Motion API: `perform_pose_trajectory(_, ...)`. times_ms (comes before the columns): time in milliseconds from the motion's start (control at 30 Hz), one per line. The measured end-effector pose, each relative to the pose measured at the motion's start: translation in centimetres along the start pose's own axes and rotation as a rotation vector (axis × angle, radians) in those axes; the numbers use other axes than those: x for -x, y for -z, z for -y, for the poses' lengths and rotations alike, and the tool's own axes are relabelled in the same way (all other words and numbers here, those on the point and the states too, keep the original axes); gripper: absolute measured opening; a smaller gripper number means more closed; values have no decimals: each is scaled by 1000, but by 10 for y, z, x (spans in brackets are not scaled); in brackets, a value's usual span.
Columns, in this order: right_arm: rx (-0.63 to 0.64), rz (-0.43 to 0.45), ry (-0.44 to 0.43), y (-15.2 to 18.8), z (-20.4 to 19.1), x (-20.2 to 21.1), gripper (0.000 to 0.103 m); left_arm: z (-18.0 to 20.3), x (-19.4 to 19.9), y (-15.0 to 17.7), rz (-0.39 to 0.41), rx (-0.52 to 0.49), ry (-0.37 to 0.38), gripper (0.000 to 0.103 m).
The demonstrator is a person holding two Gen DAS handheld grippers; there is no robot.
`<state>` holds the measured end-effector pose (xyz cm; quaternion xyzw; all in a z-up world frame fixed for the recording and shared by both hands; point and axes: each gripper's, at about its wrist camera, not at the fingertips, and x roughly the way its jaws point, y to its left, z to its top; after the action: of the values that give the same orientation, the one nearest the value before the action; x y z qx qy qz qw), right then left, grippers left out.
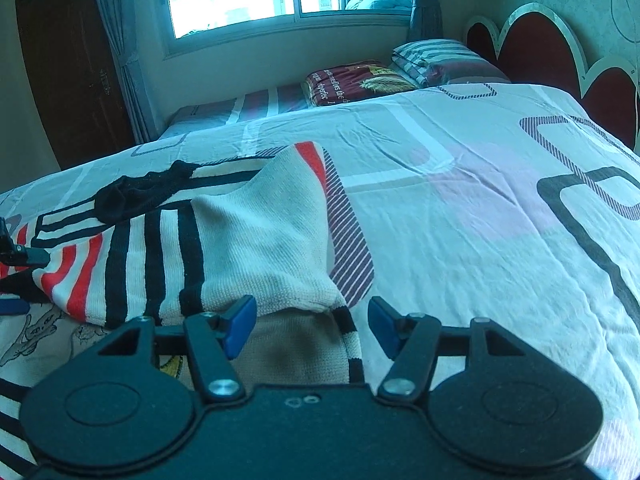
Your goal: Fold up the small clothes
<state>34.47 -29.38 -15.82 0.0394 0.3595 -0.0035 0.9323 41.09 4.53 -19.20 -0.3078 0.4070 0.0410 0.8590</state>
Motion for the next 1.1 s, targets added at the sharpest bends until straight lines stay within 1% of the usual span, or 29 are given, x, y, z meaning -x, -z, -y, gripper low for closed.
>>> perform_pose_trajectory(33, -1, -1, -2, 0, 0, 0, 54, -2, 0, 0, -6, 9, 6, 38)
perform_pose_trajectory(67, 1, -1, -2, 1, 0, 0, 53, -3, 2, 0, 4, 17, 9, 38)
perform_pose_trajectory(100, 6, -1, 0, 1, -1, 0, 53, -3, 3, 1, 19, 14, 9, 33)
perform_pose_trajectory(133, 12, -2, 1, 1, -1, -1, 52, -1, 5, 1, 35, 4, 7, 19)
perform_pose_trajectory(167, 16, -3, 1, 2, -1, 0, 51, 1, 7, 1, 50, -8, 9, 14)
perform_pose_trajectory(267, 20, -11, -2, 2, 0, -1, 52, 8, 22, -6, 111, -33, 42, 13)
perform_pose_trajectory(333, 18, -14, -11, 2, 0, -1, 53, 11, 31, -13, 138, -40, 67, 12)
perform_pose_trajectory(367, 21, -13, -16, 1, 0, 0, 53, 10, 36, -17, 154, -44, 68, 12)
perform_pose_trajectory(433, 32, -9, -13, 2, -2, -1, 53, 5, 38, -23, 176, -70, 42, 12)
perform_pose_trajectory(467, 33, -11, -8, 2, -2, -2, 52, 1, 35, -25, 166, -65, 26, 12)
perform_pose_trajectory(500, 27, -14, -4, 2, -1, -5, 51, -5, 28, -23, 133, -68, 12, 12)
perform_pose_trajectory(567, 4, -11, 3, 0, 2, -9, 49, -8, 11, -15, 67, -112, -28, 12)
perform_pose_trajectory(600, 3, -12, 1, -2, 2, -12, 45, -8, 6, -11, 49, -134, -42, 12)
perform_pose_trajectory(633, 9, -8, 2, -3, 1, -14, 32, -7, 4, -7, 51, -143, -42, 12)
perform_pose_trajectory(667, 9, -1, 11, -4, 1, -15, 25, -6, 5, -5, 65, -151, -47, 12)
perform_pose_trajectory(700, -27, -12, 7, -4, 6, -17, 21, -4, 5, -4, 72, -159, -54, 12)
perform_pose_trajectory(767, -159, -34, -20, 0, 26, -20, 19, -6, 4, -1, 71, -173, -70, 12)
perform_pose_trajectory(800, -159, -33, -25, 2, 28, -20, 19, -7, 4, -1, 67, -177, -70, 14)
perform_pose_trajectory(867, -99, -39, -7, 0, 19, -18, 19, -6, 12, -1, 69, -181, -79, 16)
perform_pose_trajectory(900, -85, -37, -7, -2, 16, -15, 19, -5, 20, -1, 85, -183, -81, 16)
perform_pose_trajectory(933, -100, -28, -14, -6, 17, -12, 24, -4, 30, 1, 110, -188, -68, 16)
perform_pose_trajectory(967, -115, -16, -23, -9, 19, -9, 26, -2, 40, 2, 139, -200, -63, 16)
perform_pose_trajectory(1000, -111, -5, -28, -14, 20, -7, 32, 0, 48, 3, 163, -213, -67, 16)
perform_pose_trajectory(1067, -98, 13, -26, -23, 18, -11, 52, 2, 59, 0, 200, -217, -58, 16)
perform_pose_trajectory(1100, -110, 17, -30, -28, 19, -16, 57, 4, 64, -2, 225, -214, -53, 16)
